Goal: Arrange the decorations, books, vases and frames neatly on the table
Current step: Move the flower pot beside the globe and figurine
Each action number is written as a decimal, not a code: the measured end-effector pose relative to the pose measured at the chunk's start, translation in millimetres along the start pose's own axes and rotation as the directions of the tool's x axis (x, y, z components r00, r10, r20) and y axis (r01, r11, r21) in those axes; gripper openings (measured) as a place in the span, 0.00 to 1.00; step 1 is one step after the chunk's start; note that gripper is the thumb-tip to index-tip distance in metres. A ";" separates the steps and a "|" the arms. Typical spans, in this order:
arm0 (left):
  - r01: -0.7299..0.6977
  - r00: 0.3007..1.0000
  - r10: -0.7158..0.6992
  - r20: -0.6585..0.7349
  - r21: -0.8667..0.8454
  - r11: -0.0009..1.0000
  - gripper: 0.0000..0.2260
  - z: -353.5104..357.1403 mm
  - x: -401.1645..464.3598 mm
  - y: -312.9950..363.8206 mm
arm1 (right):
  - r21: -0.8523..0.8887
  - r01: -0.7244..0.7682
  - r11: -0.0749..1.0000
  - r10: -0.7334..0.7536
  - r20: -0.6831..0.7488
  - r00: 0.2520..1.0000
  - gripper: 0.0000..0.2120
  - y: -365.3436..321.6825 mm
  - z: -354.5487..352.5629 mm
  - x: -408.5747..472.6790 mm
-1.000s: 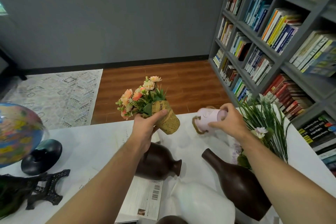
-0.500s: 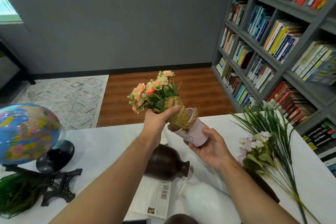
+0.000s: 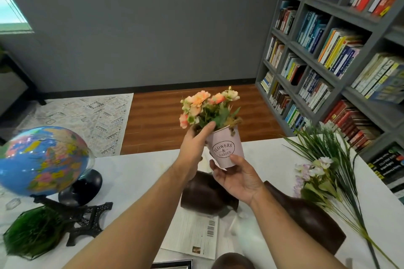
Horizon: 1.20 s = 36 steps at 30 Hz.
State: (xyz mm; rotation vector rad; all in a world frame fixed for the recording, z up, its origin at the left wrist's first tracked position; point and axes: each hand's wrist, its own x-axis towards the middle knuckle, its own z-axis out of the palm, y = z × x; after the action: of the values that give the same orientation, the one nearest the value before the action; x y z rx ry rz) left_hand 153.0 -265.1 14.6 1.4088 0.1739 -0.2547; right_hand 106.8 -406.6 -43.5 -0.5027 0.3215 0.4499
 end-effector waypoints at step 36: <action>0.020 0.996 -0.079 0.032 0.815 0.579 0.24 -254.2 -88.0 -120.6 | -0.954 0.119 0.274 -0.261 0.046 0.964 0.45 187.7 71.5 150.3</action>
State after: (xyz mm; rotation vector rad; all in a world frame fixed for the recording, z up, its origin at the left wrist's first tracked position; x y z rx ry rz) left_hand 42.9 -24.8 -115.7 2.3357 0.0286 -0.4663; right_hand 157.1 -172.2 -117.2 -1.7925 0.0498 0.3267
